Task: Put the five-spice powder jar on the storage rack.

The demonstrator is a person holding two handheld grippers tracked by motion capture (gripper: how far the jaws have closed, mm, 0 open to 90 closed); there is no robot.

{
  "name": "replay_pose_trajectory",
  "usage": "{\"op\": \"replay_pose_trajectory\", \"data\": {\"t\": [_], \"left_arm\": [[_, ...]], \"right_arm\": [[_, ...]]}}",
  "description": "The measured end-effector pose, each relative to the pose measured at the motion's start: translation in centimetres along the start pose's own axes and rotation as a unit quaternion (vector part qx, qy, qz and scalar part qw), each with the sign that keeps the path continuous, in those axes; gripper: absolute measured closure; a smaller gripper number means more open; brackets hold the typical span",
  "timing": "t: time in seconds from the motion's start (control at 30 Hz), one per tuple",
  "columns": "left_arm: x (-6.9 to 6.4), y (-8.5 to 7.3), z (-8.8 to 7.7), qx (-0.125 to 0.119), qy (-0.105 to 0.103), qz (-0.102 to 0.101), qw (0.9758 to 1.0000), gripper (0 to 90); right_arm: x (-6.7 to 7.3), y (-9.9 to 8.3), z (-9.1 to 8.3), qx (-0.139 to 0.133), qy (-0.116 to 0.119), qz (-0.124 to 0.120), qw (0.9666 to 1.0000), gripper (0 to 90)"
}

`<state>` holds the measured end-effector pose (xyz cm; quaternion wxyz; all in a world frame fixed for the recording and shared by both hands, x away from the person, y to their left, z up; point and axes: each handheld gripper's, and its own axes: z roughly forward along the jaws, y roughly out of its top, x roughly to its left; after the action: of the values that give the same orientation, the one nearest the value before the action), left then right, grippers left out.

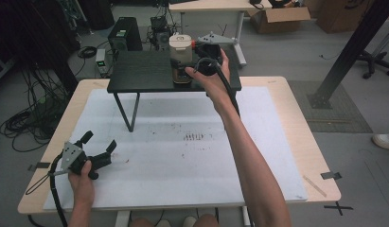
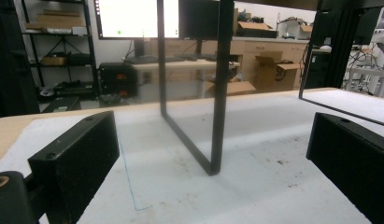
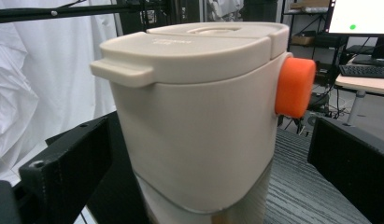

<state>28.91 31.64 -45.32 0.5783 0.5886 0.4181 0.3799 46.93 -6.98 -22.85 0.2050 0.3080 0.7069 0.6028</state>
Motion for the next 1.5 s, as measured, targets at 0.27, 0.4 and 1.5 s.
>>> {"op": "replay_pose_trajectory", "data": {"t": [0.27, 0.4, 1.5], "left_arm": [[0.0, 0.0, 0.0, 0.001, 0.0, -0.002, 1.0, 2.9], [0.0, 0.0, 0.0, 0.0, 0.0, -0.002, 1.0, 2.9], [0.0, 0.0, 0.1, 0.002, 0.0, 0.0, 1.0, 2.9]], "right_arm": [[0.0, -0.1, -1.5, -0.002, -0.003, 0.0, 1.0, 0.0], [-0.1, -0.2, -2.8, -0.004, -0.01, 0.0, 0.9999, 0.2], [-1.5, -9.5, -13.9, -0.02, -0.093, 0.01, 0.9954, 1.0]]}}
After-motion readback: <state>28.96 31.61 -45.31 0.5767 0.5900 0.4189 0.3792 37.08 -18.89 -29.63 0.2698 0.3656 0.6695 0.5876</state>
